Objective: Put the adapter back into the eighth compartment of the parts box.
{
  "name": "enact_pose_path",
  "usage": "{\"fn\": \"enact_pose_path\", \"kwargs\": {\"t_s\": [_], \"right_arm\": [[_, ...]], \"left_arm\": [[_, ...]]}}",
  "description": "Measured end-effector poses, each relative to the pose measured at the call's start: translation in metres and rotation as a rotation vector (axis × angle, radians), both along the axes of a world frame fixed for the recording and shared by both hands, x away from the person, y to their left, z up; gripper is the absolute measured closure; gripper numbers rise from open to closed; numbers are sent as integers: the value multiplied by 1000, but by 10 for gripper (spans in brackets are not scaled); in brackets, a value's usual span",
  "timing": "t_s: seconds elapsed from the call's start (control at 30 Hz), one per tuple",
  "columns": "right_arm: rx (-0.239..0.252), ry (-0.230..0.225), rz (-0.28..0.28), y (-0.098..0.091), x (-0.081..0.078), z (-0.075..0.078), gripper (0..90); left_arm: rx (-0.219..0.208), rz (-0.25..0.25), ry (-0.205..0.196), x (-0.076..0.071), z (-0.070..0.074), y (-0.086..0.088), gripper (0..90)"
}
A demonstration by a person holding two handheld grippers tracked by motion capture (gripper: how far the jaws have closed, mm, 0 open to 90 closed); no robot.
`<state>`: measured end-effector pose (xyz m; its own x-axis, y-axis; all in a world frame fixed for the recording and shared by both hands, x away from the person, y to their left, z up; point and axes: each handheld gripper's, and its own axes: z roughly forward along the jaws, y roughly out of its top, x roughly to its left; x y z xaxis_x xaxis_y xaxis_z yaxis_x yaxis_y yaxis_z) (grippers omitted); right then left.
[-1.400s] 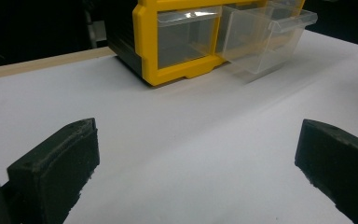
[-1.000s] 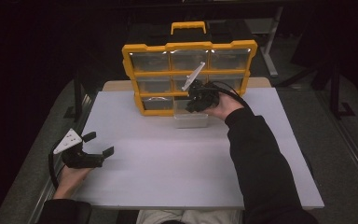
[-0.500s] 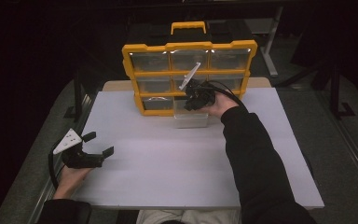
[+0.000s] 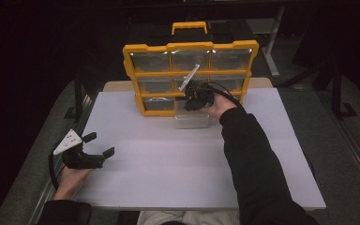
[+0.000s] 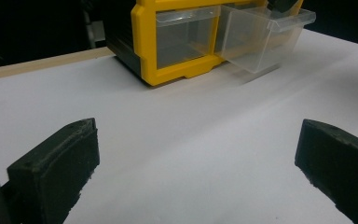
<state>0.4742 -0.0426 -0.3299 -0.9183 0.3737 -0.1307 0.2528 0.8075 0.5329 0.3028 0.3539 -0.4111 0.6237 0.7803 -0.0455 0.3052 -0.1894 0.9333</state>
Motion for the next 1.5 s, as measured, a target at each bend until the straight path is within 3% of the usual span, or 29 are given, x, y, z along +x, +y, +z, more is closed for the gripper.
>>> {"fn": "enact_pose_path", "kwargs": {"t_s": [0.17,0.4,0.5,0.8,0.97,1.2,1.5], "right_arm": [[-3,10,-8,0,1,-1,722],[0,-20,-35,-5,-7,9,627],[3,-19,-53,-10,-7,12,515],[28,27,-118,-22,-10,12,312],[58,13,-131,-29,-15,15,232],[98,-25,-169,-38,-24,21,54],[97,-10,-180,-50,-34,17,0]], "left_arm": [[1,0,-1,0,0,0,0],[7,-2,-1,0,0,-1,0],[8,-4,-4,0,1,-1,0],[10,-6,2,0,0,-1,0],[13,-7,3,0,0,-2,0],[8,-5,-2,0,0,-1,0],[8,-5,-2,0,0,-1,0]]}}
